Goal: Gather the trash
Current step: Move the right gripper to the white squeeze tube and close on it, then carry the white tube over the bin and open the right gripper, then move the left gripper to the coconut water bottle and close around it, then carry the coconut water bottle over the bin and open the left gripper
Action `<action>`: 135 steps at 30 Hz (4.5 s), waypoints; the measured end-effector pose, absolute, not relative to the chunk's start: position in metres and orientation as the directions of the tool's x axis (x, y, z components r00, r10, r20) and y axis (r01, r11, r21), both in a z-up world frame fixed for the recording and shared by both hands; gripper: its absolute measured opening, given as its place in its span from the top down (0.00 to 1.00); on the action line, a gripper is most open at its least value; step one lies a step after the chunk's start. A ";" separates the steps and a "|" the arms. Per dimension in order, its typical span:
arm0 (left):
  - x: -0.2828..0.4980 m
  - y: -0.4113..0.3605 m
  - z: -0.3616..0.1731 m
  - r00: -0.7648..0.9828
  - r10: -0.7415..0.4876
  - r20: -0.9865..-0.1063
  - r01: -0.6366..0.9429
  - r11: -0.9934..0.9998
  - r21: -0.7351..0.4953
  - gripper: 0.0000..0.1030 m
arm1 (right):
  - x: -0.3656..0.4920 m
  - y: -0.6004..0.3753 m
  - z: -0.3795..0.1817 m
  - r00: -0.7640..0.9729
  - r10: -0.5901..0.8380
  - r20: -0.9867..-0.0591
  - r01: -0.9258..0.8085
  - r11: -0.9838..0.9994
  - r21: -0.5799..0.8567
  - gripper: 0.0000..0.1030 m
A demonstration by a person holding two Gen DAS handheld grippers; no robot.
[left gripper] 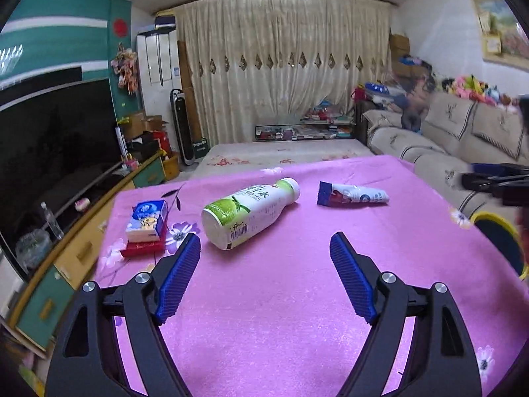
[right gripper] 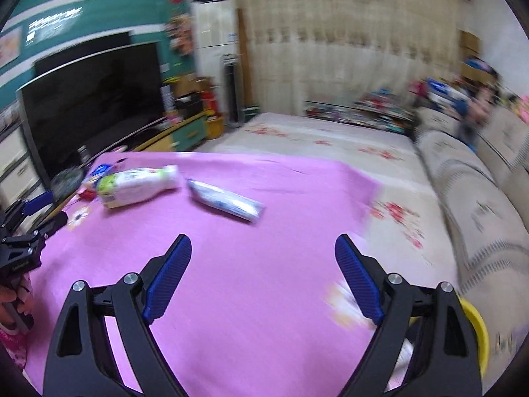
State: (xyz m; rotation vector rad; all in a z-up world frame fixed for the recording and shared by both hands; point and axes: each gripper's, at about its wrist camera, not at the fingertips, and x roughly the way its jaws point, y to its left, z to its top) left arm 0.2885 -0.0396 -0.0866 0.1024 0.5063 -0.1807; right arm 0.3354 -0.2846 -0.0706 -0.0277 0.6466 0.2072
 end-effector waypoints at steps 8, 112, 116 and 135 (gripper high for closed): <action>0.289 -0.049 -0.094 0.827 -0.184 -0.532 0.230 0.973 0.021 0.22 | 0.441 -0.221 -0.106 0.692 0.283 -0.664 -0.404 0.914 -0.032 0.19; 0.519 -0.073 -0.141 0.381 -0.204 -0.902 0.646 0.757 0.102 0.34 | 0.239 -0.458 -0.131 0.757 -0.095 -0.646 0.237 0.962 0.137 0.36; 0.522 -0.079 -0.141 0.366 -0.189 -0.911 0.662 0.741 0.112 0.43 | 0.237 -0.458 -0.132 0.755 -0.094 -0.649 0.241 0.960 0.140 0.36; 0.429 -0.112 -0.070 0.500 -0.199 -0.843 0.620 0.762 0.188 0.48 | 0.180 -0.449 -0.094 0.818 -0.092 -0.568 0.207 0.968 0.142 0.36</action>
